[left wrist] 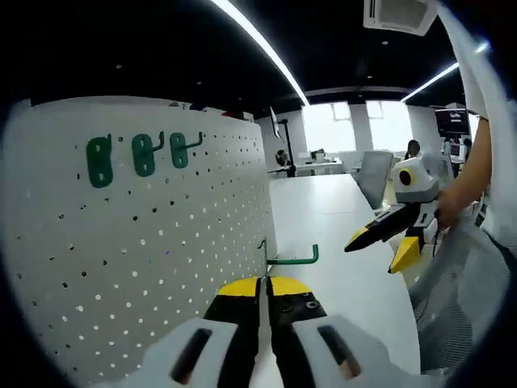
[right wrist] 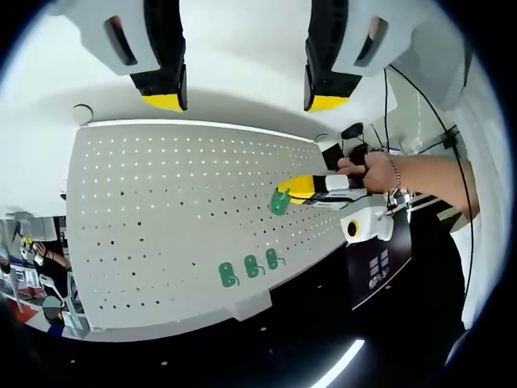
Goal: Insert the hook assembly into the mounting plate slot until the hook locks in place.
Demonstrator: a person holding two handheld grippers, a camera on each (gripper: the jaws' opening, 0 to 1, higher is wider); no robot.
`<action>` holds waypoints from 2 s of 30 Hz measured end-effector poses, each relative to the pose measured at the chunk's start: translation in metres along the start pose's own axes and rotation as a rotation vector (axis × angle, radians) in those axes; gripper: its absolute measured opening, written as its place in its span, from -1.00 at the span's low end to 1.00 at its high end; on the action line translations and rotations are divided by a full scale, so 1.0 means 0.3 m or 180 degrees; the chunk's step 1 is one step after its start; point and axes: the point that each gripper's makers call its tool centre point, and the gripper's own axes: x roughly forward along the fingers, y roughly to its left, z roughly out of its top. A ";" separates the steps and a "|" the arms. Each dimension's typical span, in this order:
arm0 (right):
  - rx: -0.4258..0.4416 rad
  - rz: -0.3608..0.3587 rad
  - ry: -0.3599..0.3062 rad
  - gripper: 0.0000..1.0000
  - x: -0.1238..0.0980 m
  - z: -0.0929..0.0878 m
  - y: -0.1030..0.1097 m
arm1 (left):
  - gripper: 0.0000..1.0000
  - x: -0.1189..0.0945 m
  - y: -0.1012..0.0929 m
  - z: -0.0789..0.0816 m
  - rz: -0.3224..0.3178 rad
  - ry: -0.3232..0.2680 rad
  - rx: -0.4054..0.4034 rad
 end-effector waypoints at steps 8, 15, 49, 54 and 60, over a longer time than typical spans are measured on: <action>-0.0003 0.0028 0.0013 0.13 0.006 -0.007 0.010 | -0.95 -0.045 -0.025 0.030 0.0079 -0.0146 0.0001; 0.0009 0.0038 0.0013 0.13 0.002 -0.013 0.019 | -0.95 -0.093 -0.031 0.051 0.0155 -0.0234 -0.0070; 0.0053 0.0313 -0.0770 0.27 -0.010 0.178 0.102 | -0.95 -0.125 -0.031 0.041 0.0296 -0.0246 -0.0152; 0.0241 0.0426 -0.0788 0.24 0.001 0.190 0.124 | -0.95 -0.128 -0.034 0.037 0.0309 -0.0232 -0.0155; 0.0823 0.0572 -0.0868 0.20 0.016 0.208 0.134 | -0.95 -0.128 -0.031 0.037 0.0326 -0.0241 -0.0161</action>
